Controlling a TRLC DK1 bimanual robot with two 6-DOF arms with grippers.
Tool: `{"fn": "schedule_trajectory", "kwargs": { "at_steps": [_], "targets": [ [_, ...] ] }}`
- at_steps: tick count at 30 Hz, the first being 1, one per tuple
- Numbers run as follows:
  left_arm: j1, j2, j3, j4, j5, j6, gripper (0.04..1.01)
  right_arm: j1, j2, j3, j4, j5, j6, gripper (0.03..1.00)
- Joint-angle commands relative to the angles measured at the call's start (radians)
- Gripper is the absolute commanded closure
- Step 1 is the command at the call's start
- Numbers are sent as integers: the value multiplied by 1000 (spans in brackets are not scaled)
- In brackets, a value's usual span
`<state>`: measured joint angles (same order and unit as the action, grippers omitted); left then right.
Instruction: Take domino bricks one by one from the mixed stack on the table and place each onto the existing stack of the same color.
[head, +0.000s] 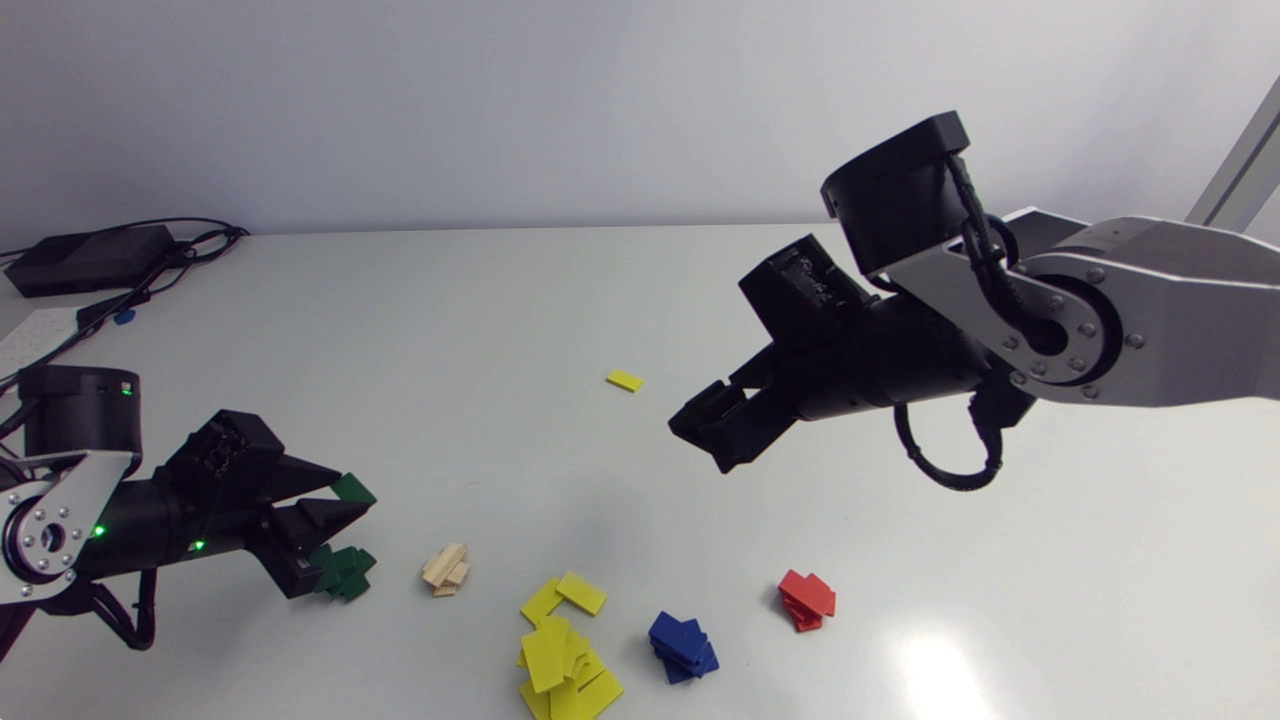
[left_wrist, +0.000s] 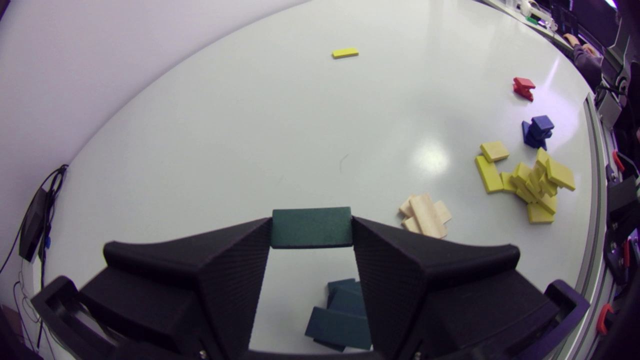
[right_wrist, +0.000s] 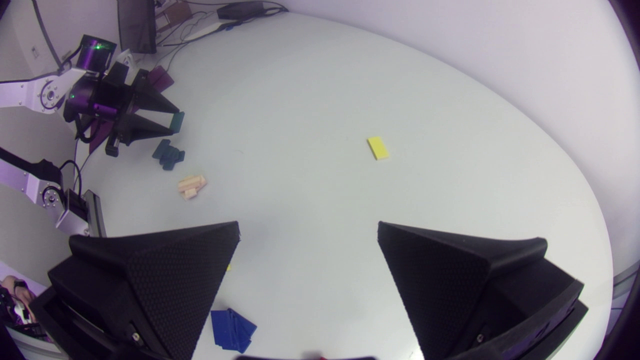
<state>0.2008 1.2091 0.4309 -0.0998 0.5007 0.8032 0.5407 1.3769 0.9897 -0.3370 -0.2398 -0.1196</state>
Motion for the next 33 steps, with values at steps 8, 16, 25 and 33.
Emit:
{"fn": "schedule_trajectory", "kwargs": {
  "at_steps": [8, 16, 25, 33],
  "targets": [
    [123, -79, -77, -75, 64, 152, 790, 16, -12, -22, 7, -4, 17, 66],
    [186, -115, -87, -150, 78, 251, 790, 18, -4, -22, 19, -4, 18, 66],
    [223, -115, -107, -181, 108, 324, 790, 18, -13, -29, 19, -4, 20, 66],
    [223, -192, -130, -255, 114, 347, 790, 18, -15, -31, 19, -4, 21, 66]
  ]
}}
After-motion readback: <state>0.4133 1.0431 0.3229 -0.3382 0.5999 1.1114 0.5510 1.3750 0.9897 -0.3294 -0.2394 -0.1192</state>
